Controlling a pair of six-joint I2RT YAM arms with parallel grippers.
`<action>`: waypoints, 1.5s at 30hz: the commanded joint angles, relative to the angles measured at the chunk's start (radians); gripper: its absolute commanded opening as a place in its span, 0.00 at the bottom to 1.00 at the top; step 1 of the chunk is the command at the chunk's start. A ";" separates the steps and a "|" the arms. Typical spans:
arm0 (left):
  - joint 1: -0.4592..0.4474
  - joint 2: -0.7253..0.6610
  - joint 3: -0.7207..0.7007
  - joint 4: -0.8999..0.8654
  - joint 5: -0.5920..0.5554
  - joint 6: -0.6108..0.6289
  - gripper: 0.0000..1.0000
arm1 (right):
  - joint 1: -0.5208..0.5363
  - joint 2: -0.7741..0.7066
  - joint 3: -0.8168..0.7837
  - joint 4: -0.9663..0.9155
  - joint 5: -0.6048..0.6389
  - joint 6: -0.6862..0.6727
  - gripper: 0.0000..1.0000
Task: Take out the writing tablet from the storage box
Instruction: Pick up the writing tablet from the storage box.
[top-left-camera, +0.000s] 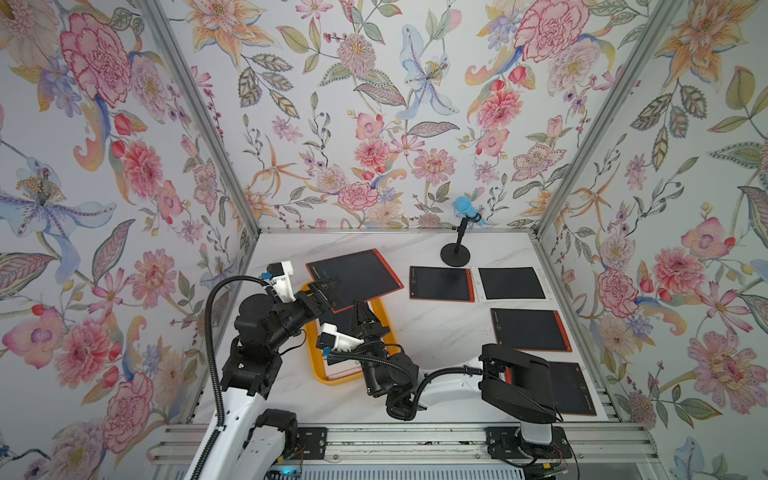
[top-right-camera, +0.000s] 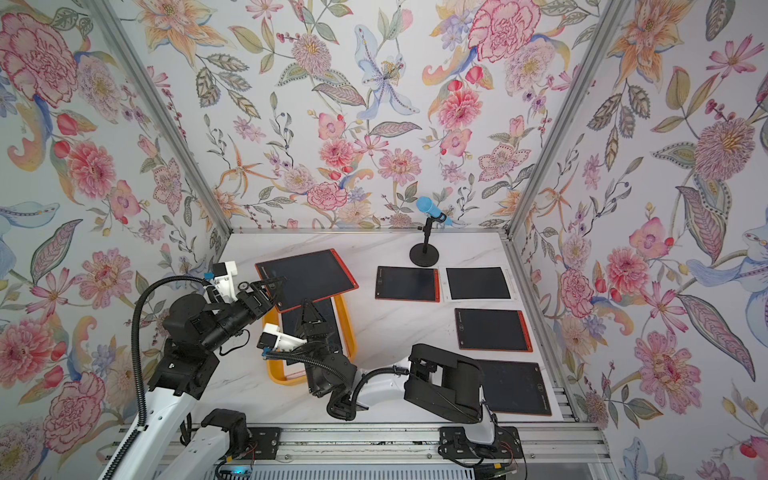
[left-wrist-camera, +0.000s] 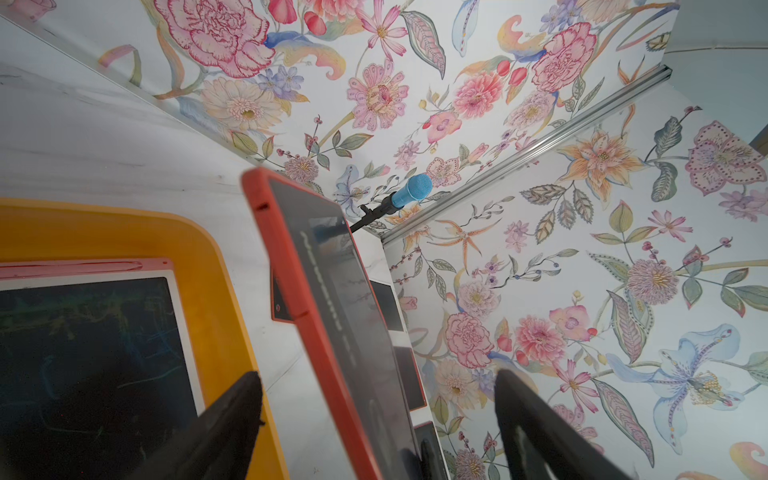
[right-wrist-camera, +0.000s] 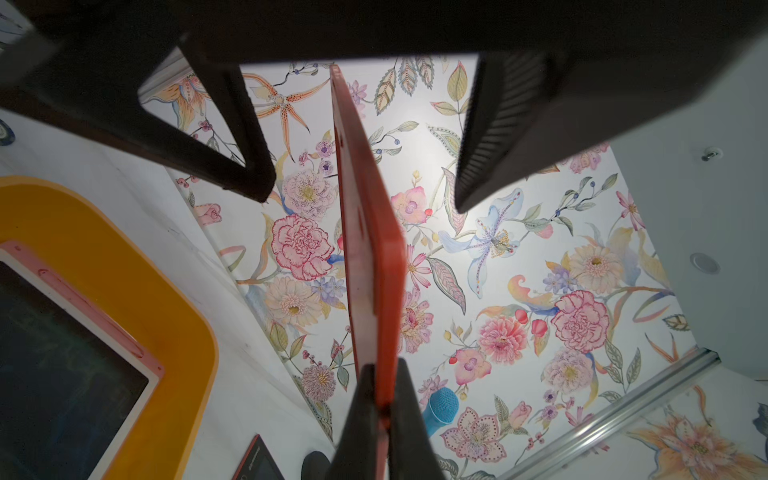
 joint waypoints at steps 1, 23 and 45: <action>0.010 0.041 0.059 -0.061 -0.016 0.097 0.84 | 0.008 -0.015 0.007 0.102 -0.018 -0.056 0.03; 0.009 0.106 0.001 0.145 0.072 -0.030 0.16 | 0.001 -0.001 0.009 0.105 -0.016 -0.062 0.15; 0.118 0.254 0.062 0.418 0.089 -0.118 0.00 | -0.048 -0.252 -0.081 0.094 0.282 0.186 0.85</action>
